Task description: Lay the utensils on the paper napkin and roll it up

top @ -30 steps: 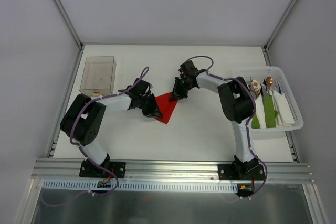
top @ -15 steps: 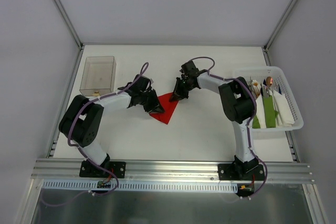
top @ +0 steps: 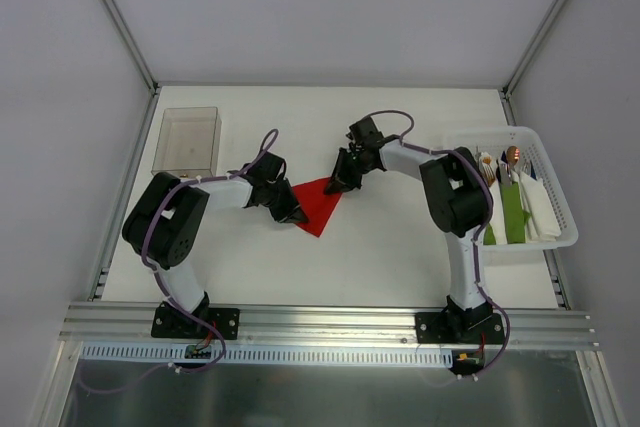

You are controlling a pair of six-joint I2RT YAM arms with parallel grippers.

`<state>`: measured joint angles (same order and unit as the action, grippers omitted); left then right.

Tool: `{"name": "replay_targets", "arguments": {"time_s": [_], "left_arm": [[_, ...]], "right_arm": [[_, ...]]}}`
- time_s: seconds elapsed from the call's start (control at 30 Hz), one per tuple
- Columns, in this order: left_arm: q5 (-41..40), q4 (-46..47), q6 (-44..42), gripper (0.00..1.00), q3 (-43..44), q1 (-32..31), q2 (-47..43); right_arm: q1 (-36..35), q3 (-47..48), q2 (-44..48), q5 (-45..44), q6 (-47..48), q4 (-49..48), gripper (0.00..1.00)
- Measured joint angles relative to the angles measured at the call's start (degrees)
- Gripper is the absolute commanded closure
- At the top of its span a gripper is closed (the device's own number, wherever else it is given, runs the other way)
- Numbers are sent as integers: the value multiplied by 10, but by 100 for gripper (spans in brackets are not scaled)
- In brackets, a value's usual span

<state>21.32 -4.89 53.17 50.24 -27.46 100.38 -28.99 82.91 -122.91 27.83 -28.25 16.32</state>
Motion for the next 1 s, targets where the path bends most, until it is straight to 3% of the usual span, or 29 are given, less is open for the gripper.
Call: {"name": "replay_targets", "arguments": {"time_s": [0.17, 0.27, 0.4, 0.63, 1.0], "left_arm": [[30, 18, -8, 98, -13, 19, 3], [51, 23, -26, 96, -13, 27, 9], [68, 19, -49, 95, -9, 34, 14], [75, -17, -87, 95, 15, 40, 23], [81, -50, -116, 93, 38, 43, 33]], "right_arm": [[14, 3, 3, 27, 41, 16, 65], [26, 7, 4, 50, 79, 23, 58], [33, 14, 4, 77, 130, 31, 61], [16, 36, 4, 114, 202, 57, 78], [-14, 53, -1, 90, 254, 116, 86]]}}
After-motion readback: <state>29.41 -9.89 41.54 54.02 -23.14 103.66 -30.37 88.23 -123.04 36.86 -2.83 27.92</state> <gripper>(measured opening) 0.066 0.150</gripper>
